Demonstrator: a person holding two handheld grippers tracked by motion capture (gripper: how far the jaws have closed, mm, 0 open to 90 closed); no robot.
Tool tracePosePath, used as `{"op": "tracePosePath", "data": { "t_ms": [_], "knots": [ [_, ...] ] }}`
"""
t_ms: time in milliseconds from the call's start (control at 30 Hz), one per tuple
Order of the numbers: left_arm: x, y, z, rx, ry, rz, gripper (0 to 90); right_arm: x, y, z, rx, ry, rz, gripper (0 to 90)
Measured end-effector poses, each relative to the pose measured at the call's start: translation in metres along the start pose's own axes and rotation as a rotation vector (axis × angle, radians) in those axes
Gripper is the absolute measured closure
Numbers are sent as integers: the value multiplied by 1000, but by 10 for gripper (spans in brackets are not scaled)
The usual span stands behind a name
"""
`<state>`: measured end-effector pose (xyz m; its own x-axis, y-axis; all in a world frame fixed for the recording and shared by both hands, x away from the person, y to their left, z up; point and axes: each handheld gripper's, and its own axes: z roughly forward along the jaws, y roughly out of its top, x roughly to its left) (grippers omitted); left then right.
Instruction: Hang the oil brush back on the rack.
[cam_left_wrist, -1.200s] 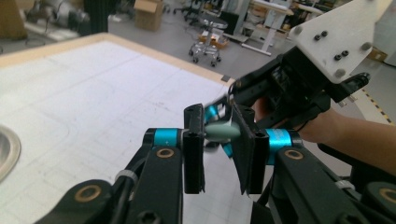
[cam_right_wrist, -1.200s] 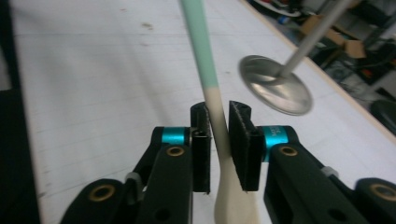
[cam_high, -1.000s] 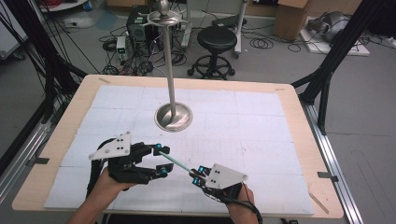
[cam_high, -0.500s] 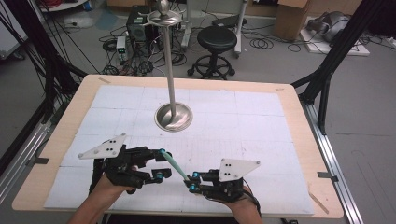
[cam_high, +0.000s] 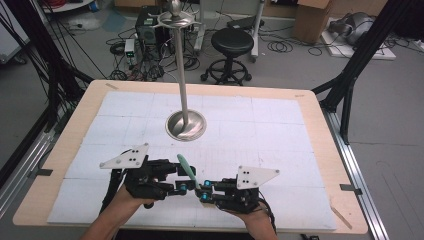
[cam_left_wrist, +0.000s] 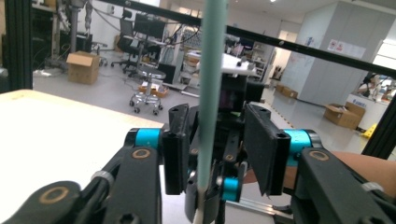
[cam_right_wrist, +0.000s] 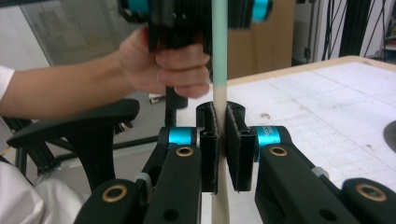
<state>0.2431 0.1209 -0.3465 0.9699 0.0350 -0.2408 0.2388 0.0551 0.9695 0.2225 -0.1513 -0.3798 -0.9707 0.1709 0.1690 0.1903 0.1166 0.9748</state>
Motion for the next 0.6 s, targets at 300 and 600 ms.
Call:
{"op": "tracePosePath", "data": {
  "t_ms": [300,600],
  "knots": [
    [3,-1,9,16,39,8,824,0,-6,-1,3,-9,5,827],
    [13,16,4,40,126,39,828,4,-7,-41,43,-309,38,305]
  ]
}}
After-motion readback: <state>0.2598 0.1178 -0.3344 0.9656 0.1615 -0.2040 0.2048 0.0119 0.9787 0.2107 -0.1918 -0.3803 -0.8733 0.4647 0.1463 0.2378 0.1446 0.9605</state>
